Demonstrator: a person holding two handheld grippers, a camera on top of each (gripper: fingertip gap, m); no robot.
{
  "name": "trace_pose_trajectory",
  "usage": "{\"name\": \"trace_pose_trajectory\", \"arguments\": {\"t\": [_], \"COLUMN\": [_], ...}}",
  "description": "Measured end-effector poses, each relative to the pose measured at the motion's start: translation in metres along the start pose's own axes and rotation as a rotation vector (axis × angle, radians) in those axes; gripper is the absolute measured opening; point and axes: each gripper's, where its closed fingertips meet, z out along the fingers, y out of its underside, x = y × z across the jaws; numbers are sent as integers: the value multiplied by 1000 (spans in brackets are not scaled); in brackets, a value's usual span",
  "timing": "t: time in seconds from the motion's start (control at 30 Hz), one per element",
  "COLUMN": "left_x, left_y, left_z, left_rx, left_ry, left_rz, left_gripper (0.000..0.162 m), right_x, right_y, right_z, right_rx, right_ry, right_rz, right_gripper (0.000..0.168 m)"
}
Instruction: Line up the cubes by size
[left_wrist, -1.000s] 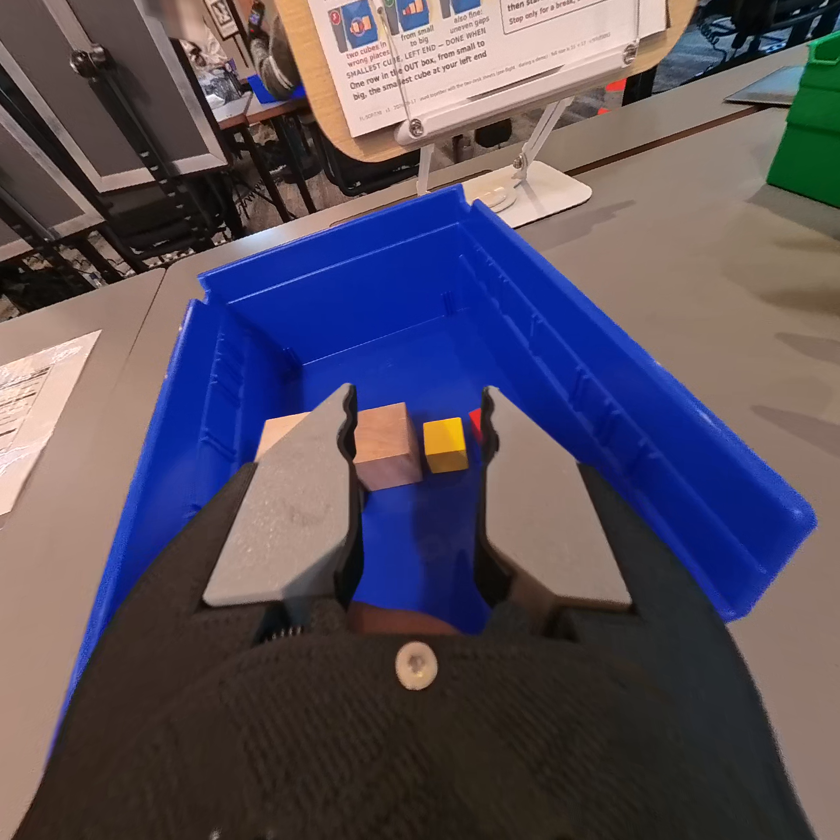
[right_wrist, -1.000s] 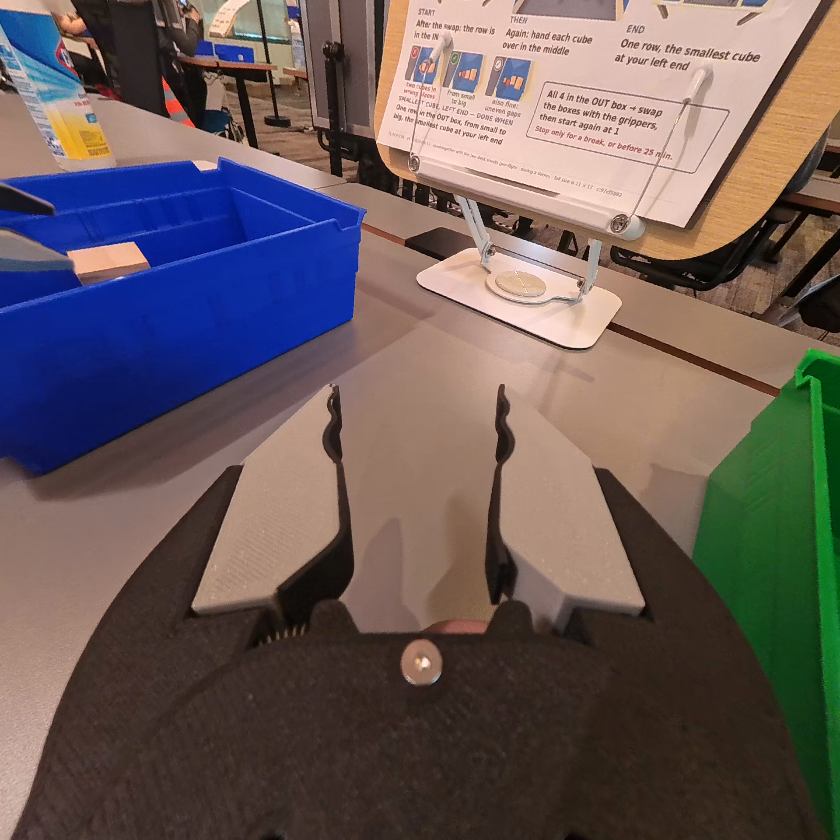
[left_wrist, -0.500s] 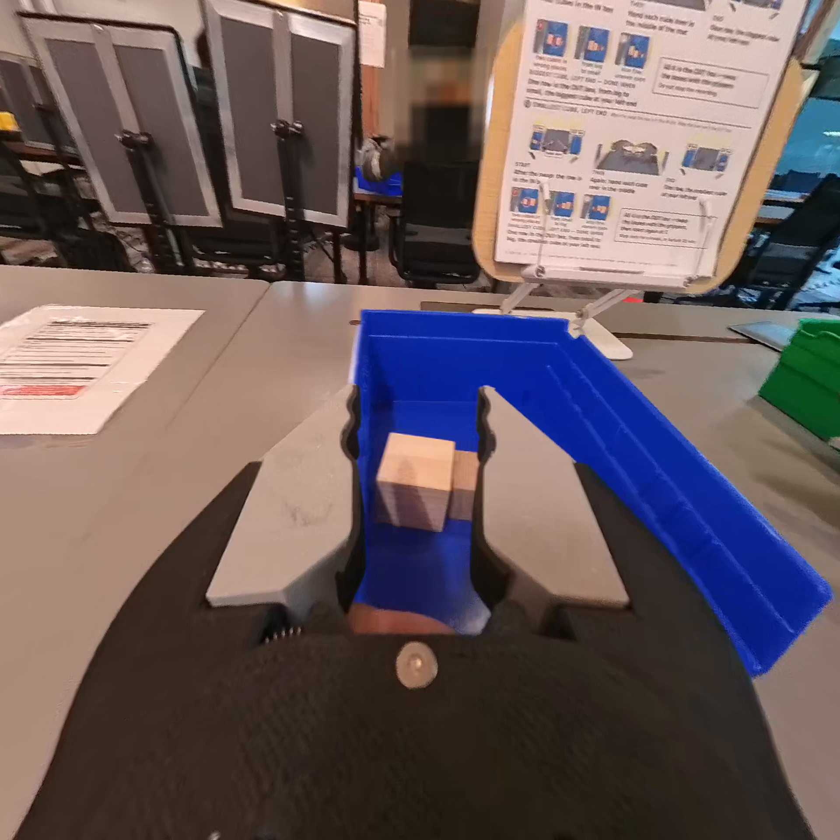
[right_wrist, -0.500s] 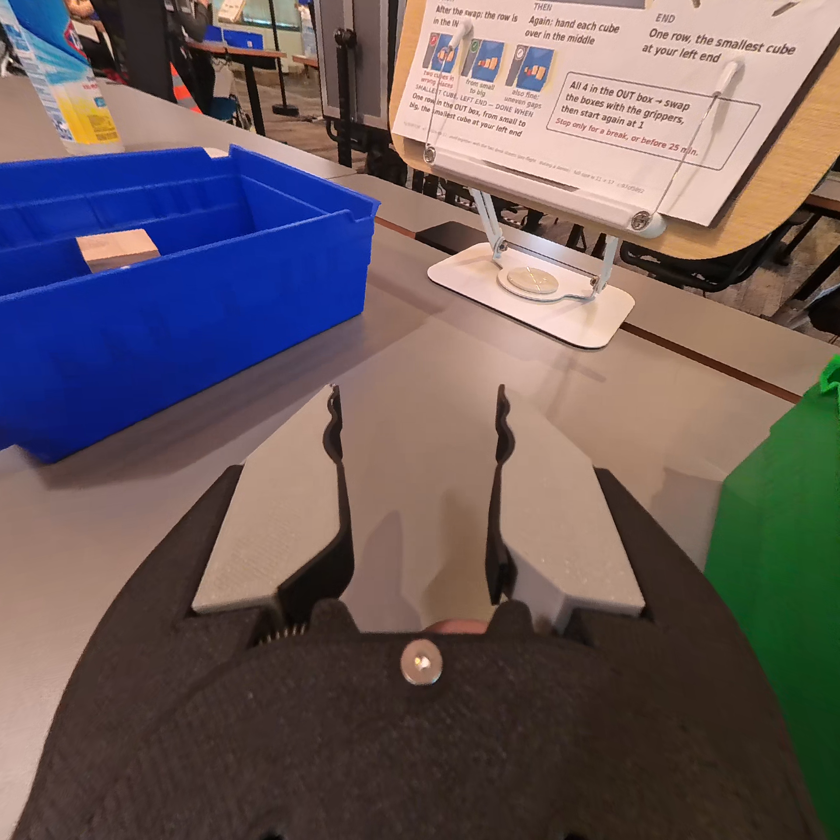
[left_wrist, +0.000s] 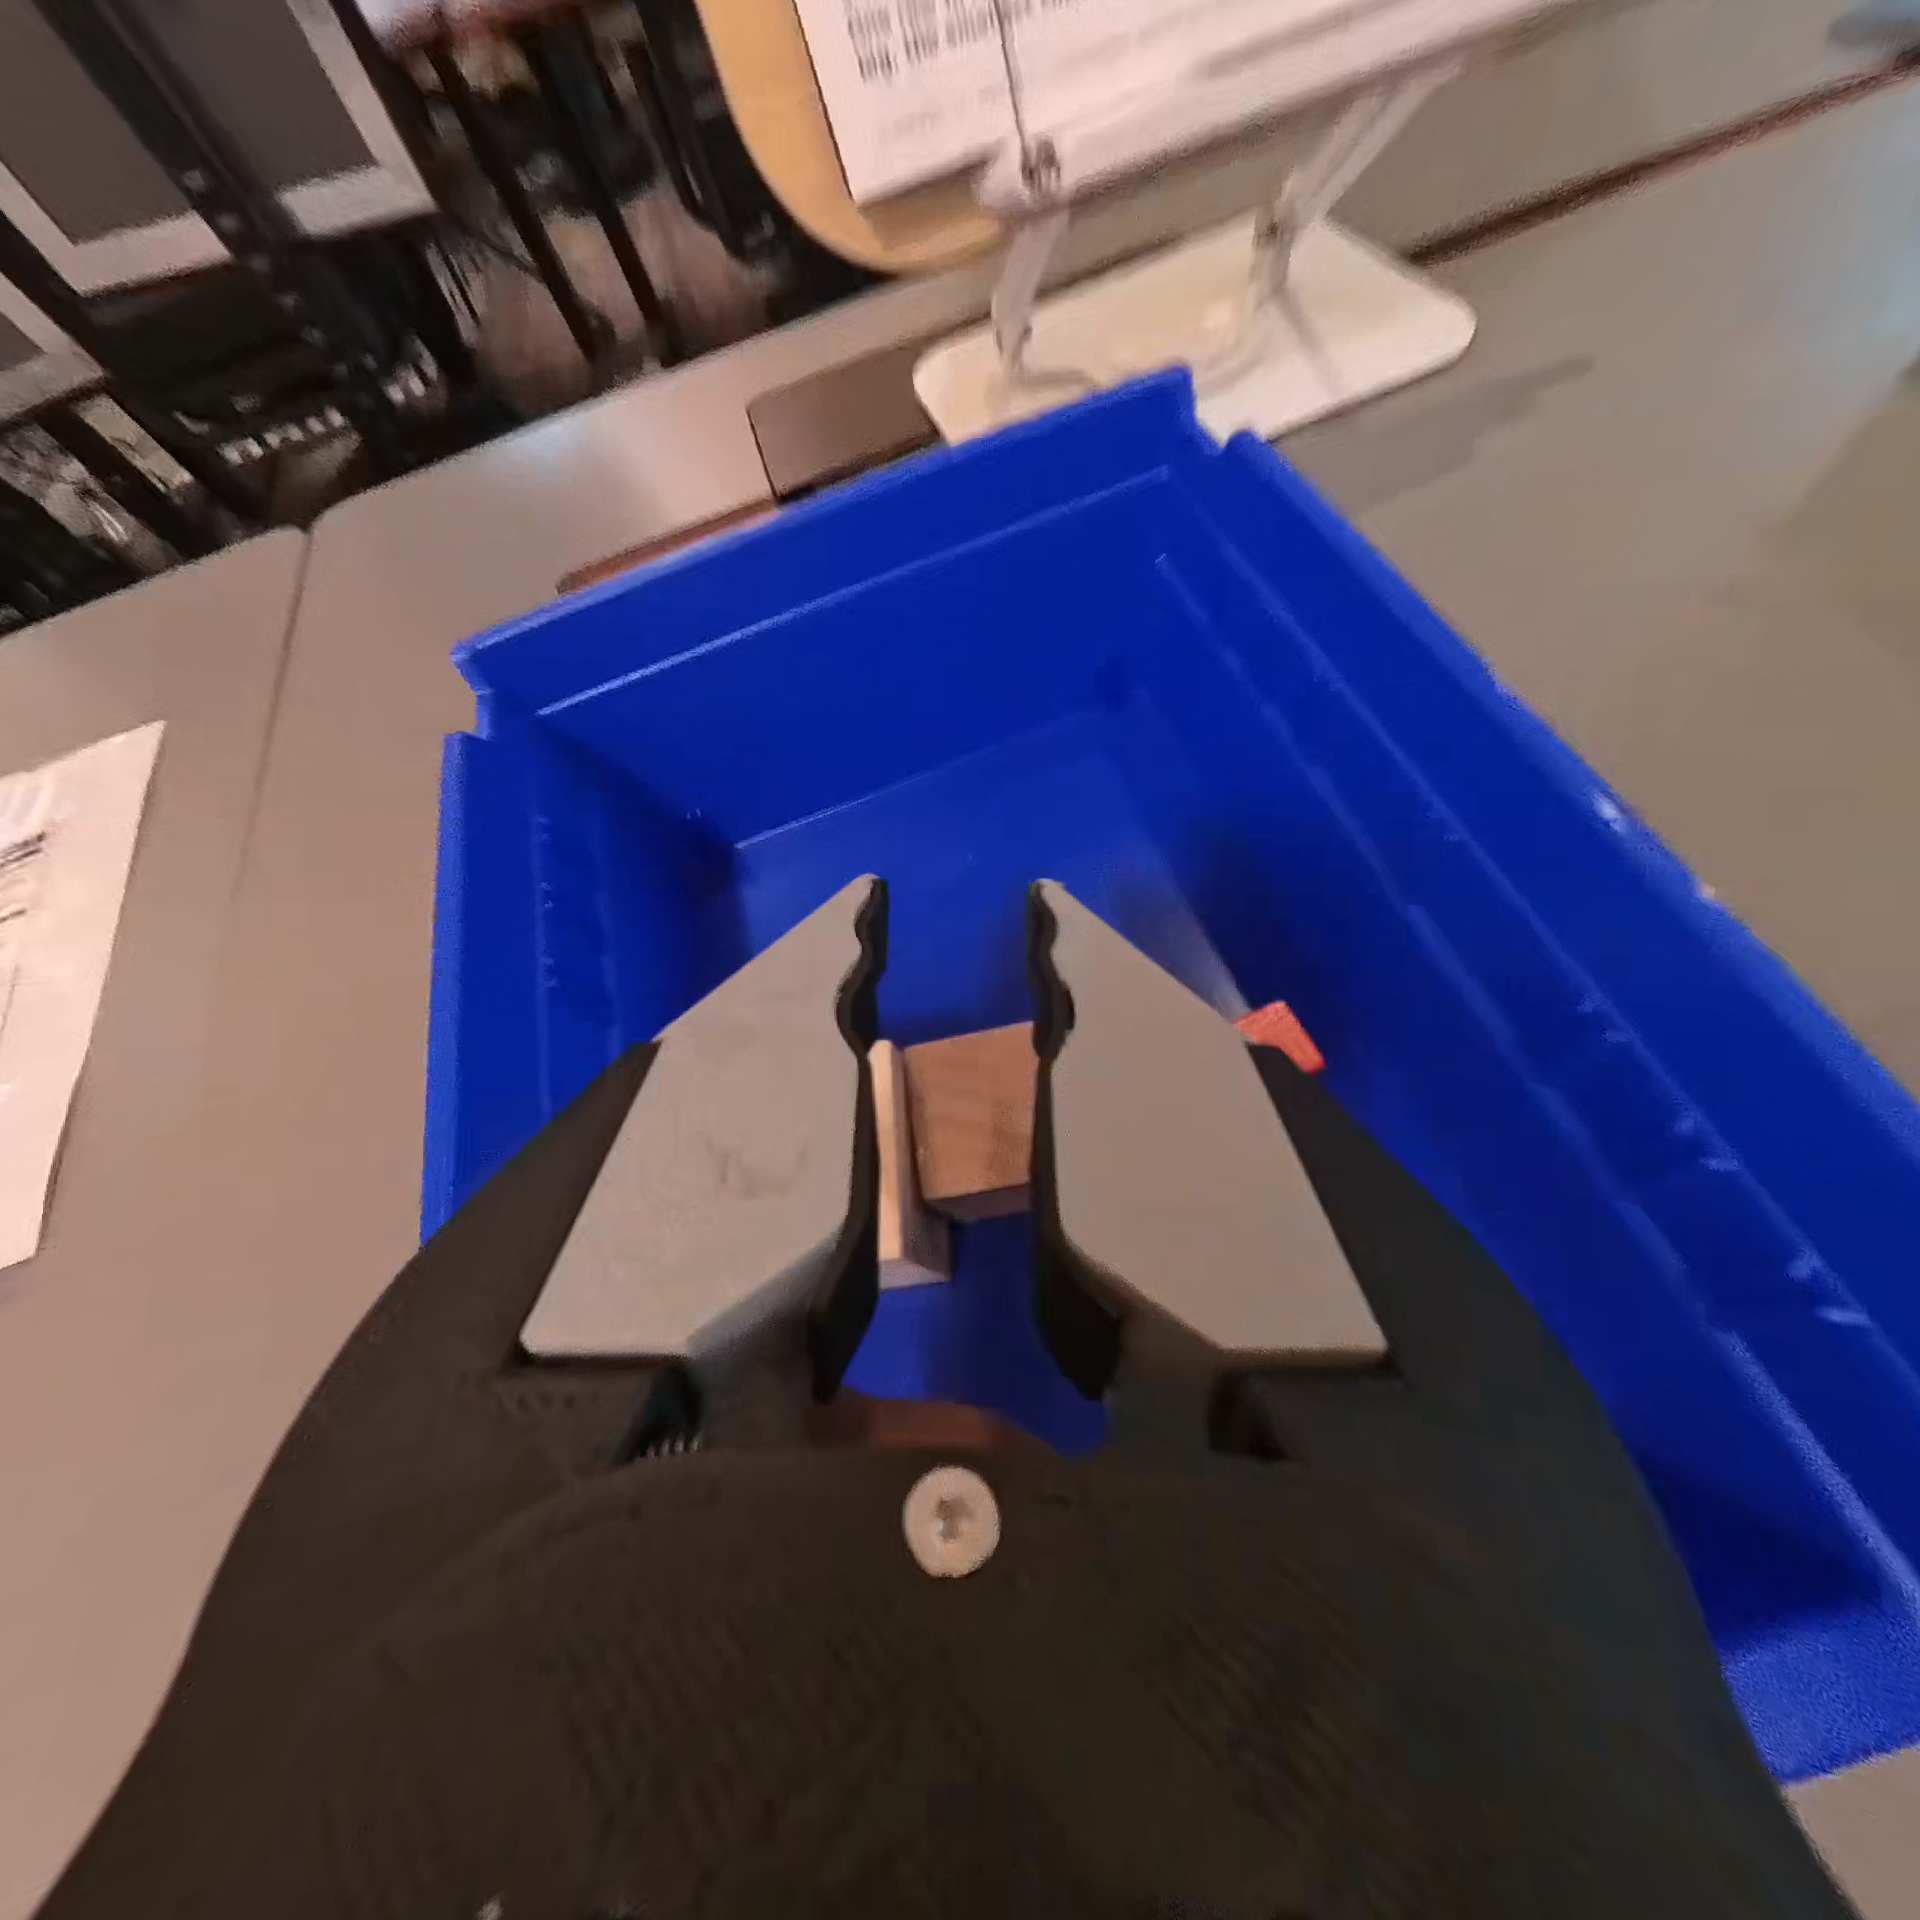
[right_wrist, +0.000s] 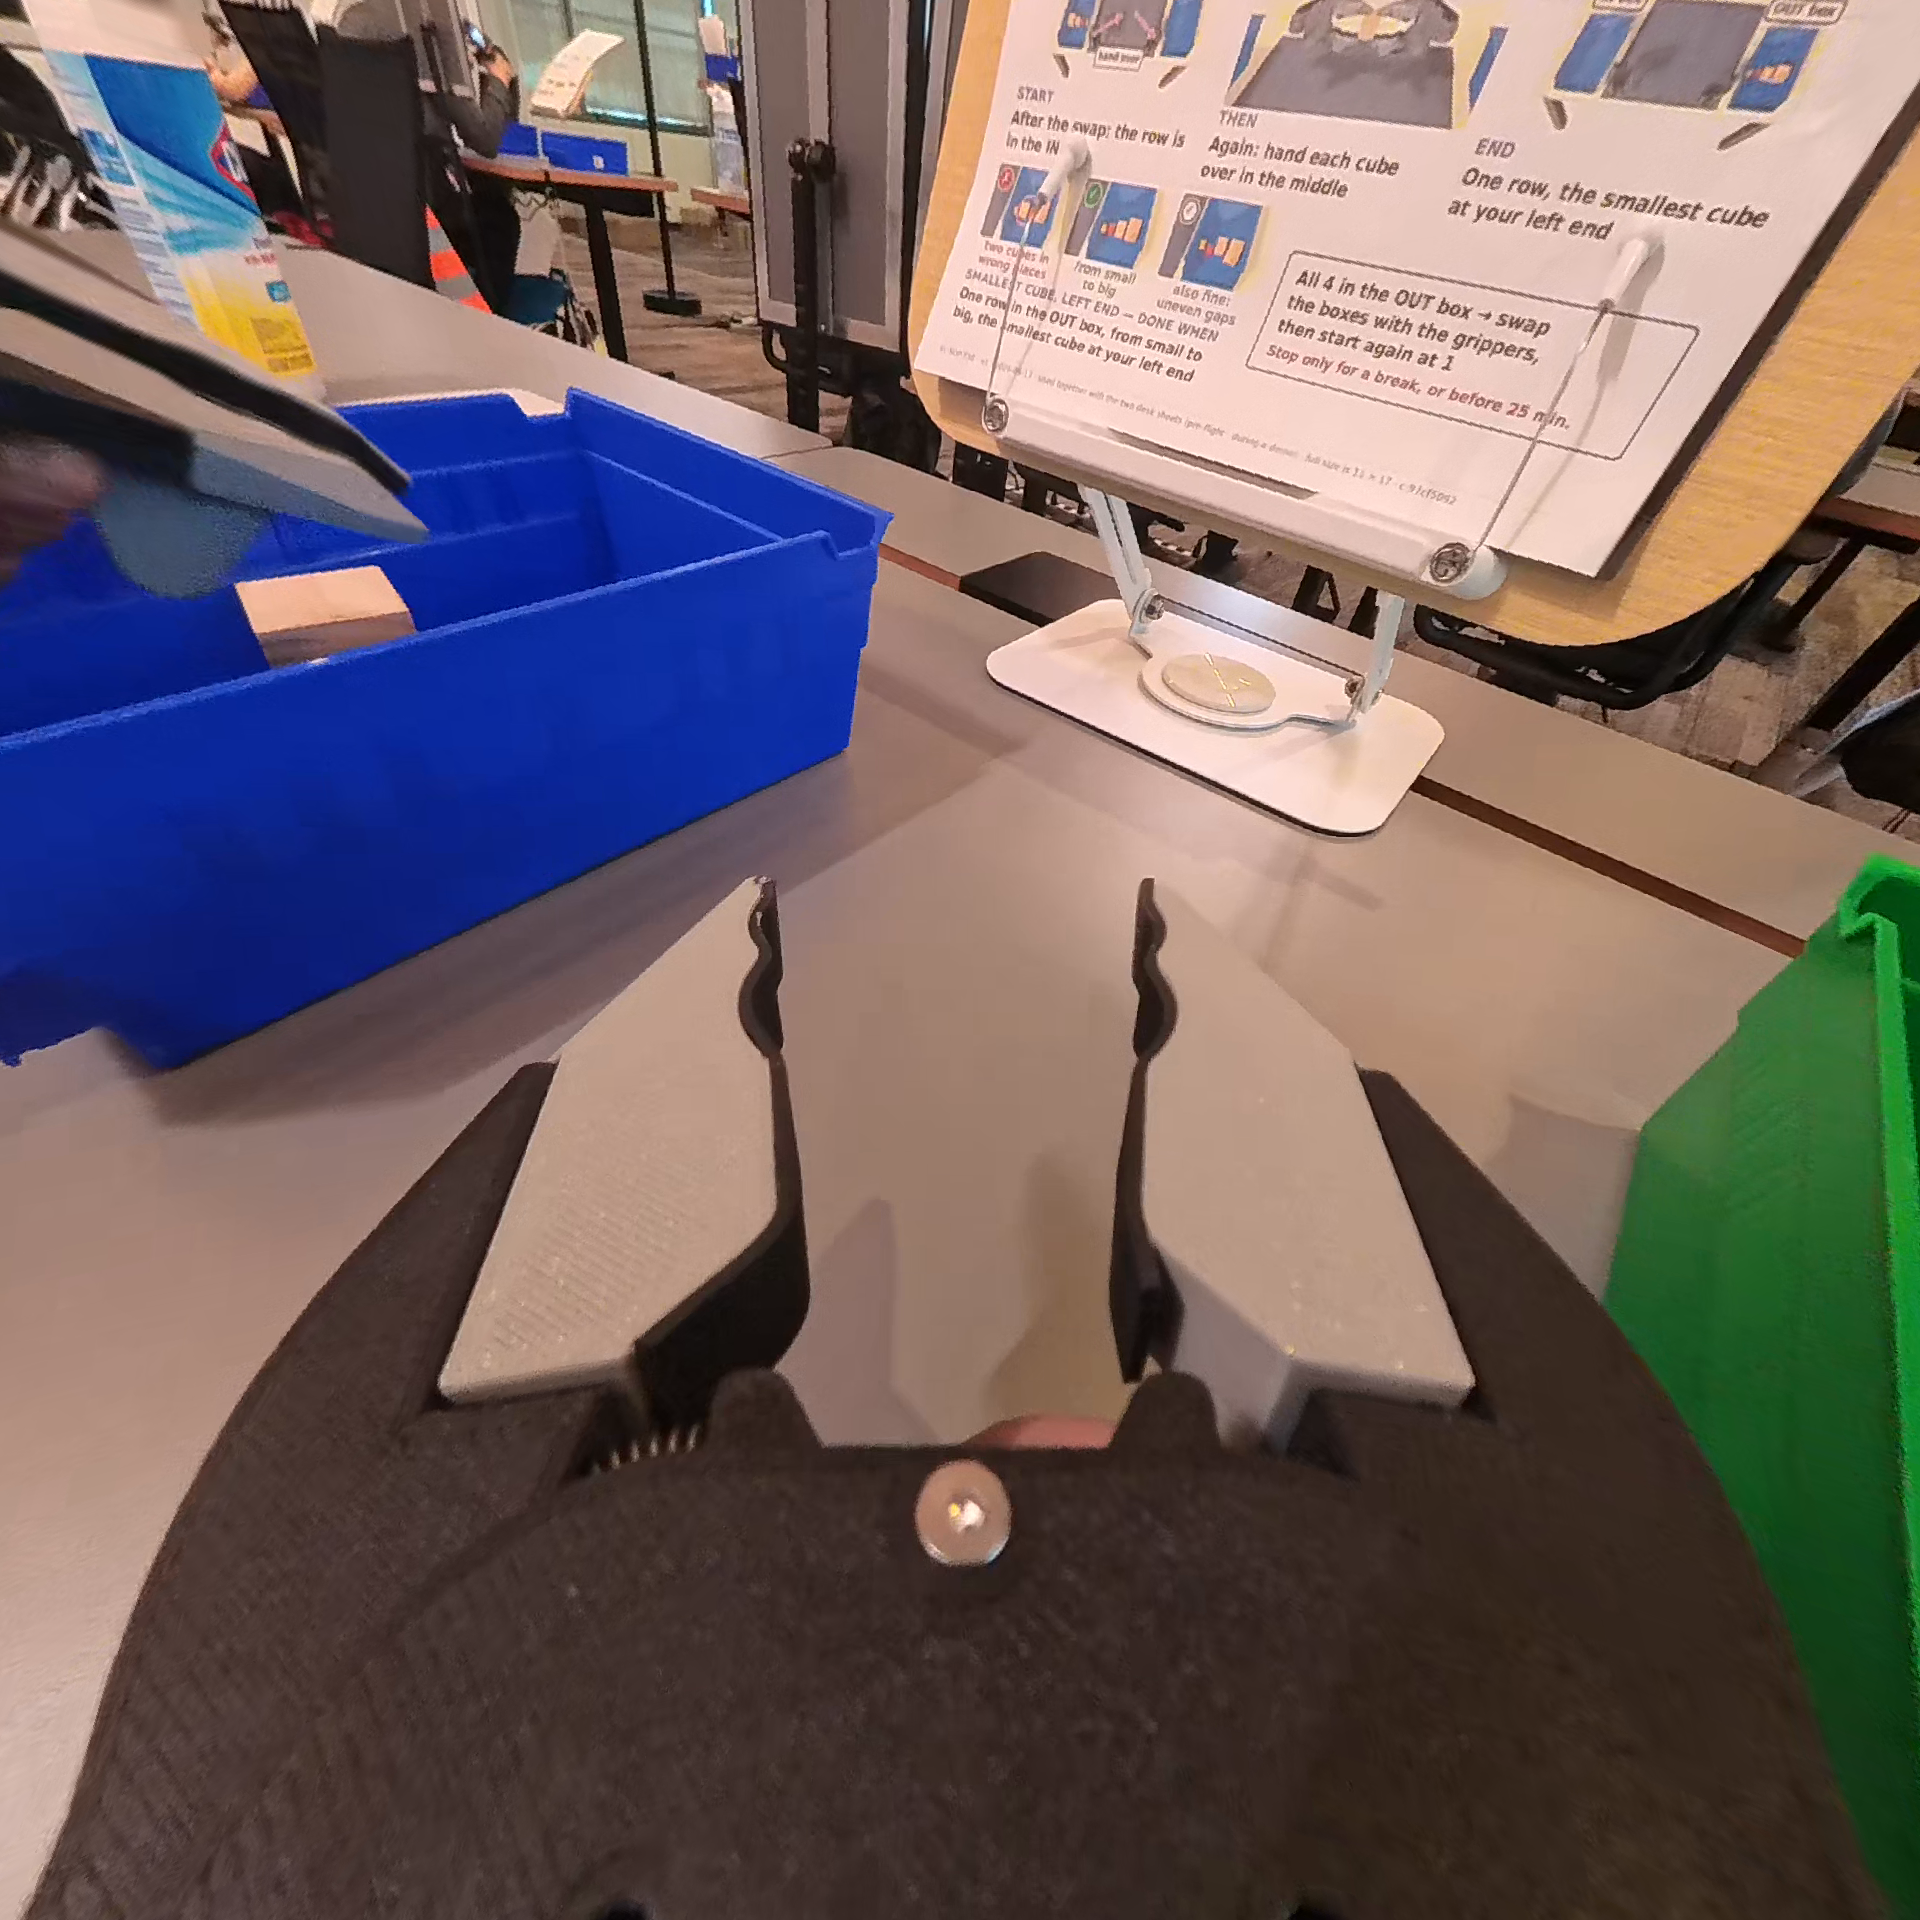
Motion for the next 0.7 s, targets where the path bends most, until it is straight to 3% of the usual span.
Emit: {"name": "trace_pose_trajectory", "arguments": {"t": [0.1, 0.27, 0.47, 0.6, 0.7], "left_x": [3, -9, 5, 37, 65], "left_y": [18, 58, 87, 89, 71], "left_z": [20, 40, 12, -5, 3], "left_rx": [-181, -406, -550, -546, -427], "left_ry": [68, 33, 127, 295, 387], "left_rz": [47, 182, 372, 379, 337], "left_gripper": [23, 15, 9, 9, 17], "right_x": [-1, 2, 2, -1, 0], "right_y": [1, -2, -4, -2, -1], "right_z": [1, -2, -4, -2, -2], "right_rx": [-6, 10, 18, 7, 5], "right_ry": [1, 12, 1, 4, 9], "right_rz": [-12, -5, 17, -10, -14], "right_gripper": [66, 66, 66, 66, 66]}}
